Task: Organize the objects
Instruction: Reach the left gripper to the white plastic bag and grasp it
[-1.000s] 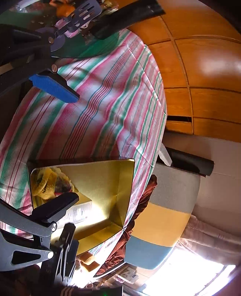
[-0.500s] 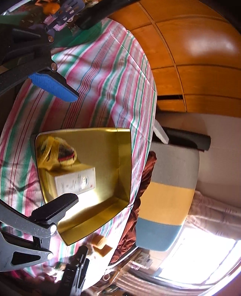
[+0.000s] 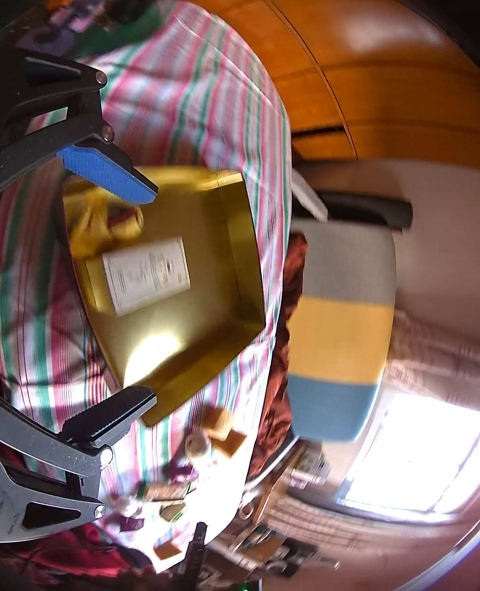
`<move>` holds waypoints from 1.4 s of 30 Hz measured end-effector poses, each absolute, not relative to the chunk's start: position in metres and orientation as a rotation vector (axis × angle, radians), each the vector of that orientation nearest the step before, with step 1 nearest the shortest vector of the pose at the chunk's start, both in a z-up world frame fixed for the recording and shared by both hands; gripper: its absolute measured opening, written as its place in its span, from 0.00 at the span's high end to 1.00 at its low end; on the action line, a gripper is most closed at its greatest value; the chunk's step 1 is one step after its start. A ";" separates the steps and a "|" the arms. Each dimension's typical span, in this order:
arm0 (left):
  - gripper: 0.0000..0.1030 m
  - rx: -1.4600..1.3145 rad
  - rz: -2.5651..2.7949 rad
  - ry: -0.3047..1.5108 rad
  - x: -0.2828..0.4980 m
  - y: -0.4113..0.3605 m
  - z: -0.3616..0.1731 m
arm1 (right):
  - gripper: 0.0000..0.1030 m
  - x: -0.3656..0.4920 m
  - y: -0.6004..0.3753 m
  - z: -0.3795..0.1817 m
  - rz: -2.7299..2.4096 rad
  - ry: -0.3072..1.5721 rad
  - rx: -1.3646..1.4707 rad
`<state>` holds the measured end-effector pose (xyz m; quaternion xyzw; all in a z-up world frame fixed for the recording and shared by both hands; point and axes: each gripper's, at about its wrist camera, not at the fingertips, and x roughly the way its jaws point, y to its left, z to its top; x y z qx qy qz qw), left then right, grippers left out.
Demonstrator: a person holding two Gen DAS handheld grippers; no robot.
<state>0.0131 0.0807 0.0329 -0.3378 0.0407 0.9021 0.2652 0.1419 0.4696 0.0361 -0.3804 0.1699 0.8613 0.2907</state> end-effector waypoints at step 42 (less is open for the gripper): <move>0.59 -1.060 1.479 0.462 0.095 0.404 -0.057 | 0.26 0.202 0.562 -0.017 2.221 1.172 -0.889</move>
